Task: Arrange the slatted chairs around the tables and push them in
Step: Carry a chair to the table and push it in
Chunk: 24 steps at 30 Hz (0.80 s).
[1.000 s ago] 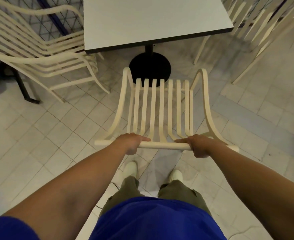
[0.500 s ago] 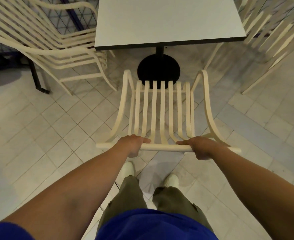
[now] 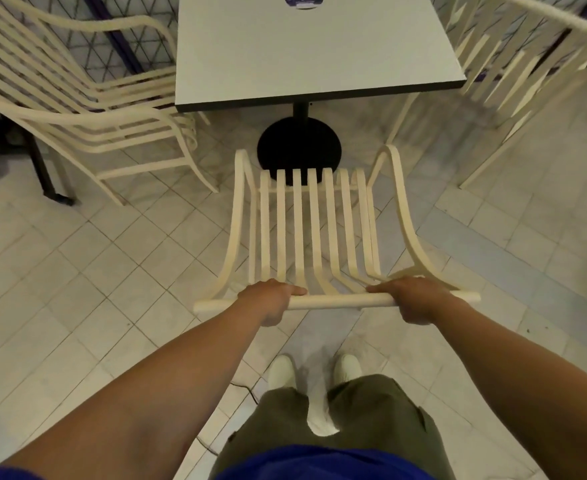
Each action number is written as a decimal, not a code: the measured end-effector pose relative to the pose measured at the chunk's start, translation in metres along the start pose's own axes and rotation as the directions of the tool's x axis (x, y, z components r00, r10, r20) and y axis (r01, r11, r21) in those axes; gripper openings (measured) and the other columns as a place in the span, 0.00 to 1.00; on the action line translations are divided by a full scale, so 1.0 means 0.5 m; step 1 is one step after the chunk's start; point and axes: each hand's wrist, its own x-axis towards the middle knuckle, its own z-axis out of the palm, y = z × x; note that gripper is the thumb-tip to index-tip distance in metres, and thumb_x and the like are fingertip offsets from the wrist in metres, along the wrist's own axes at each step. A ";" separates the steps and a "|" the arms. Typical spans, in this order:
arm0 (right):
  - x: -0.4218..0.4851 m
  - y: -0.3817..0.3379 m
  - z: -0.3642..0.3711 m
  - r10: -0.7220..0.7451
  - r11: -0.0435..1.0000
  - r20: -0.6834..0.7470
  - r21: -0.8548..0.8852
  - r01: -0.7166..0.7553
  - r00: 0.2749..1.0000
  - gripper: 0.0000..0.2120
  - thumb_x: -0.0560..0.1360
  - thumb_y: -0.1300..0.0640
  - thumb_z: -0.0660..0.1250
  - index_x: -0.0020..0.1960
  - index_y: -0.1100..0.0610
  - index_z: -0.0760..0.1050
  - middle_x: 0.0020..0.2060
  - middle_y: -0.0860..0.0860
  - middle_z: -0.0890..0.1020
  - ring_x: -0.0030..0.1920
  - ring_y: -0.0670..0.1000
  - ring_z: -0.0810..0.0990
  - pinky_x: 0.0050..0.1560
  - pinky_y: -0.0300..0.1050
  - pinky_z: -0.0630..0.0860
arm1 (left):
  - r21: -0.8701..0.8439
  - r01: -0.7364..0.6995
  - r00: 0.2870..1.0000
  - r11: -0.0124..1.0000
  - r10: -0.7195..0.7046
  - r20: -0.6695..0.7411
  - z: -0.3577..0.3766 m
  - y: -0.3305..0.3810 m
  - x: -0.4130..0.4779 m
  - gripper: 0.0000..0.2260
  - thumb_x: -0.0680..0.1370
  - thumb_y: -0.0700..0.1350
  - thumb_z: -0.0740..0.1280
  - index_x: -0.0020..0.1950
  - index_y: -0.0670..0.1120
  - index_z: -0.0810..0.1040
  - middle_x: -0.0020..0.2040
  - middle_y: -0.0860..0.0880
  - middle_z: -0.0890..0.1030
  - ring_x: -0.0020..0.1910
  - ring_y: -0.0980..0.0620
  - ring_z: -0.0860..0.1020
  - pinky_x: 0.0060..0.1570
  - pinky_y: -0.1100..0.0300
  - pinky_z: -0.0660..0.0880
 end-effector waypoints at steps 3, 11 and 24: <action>0.001 0.001 0.000 0.003 1.000 0.012 -0.013 -0.003 1.000 0.37 0.75 0.63 0.68 0.73 0.31 0.61 0.60 0.46 0.78 0.52 0.49 0.79 0.51 0.44 0.77 | 0.003 0.006 1.000 1.000 -0.006 -0.025 0.004 0.000 -0.001 0.38 0.78 0.34 0.61 0.77 0.69 0.58 0.53 0.50 0.71 0.45 0.47 0.74 0.48 0.49 0.78; 0.020 0.028 -0.013 -0.080 0.997 0.141 0.016 0.078 0.987 0.40 0.75 0.66 0.65 0.75 0.33 0.57 0.62 0.49 0.77 0.55 0.51 0.78 0.57 0.45 0.75 | 0.002 0.039 0.999 0.999 -0.039 -0.031 -0.002 0.016 -0.004 0.38 0.78 0.33 0.61 0.77 0.70 0.57 0.51 0.51 0.70 0.44 0.49 0.73 0.45 0.54 0.75; -0.014 0.124 -0.040 -0.130 0.991 0.162 0.007 0.130 0.978 0.39 0.76 0.67 0.64 0.76 0.35 0.57 0.63 0.50 0.76 0.55 0.51 0.78 0.55 0.44 0.75 | -0.051 0.062 0.998 0.997 -0.062 -0.003 0.008 0.125 0.005 0.39 0.78 0.33 0.62 0.78 0.69 0.55 0.61 0.47 0.73 0.52 0.47 0.76 0.54 0.50 0.77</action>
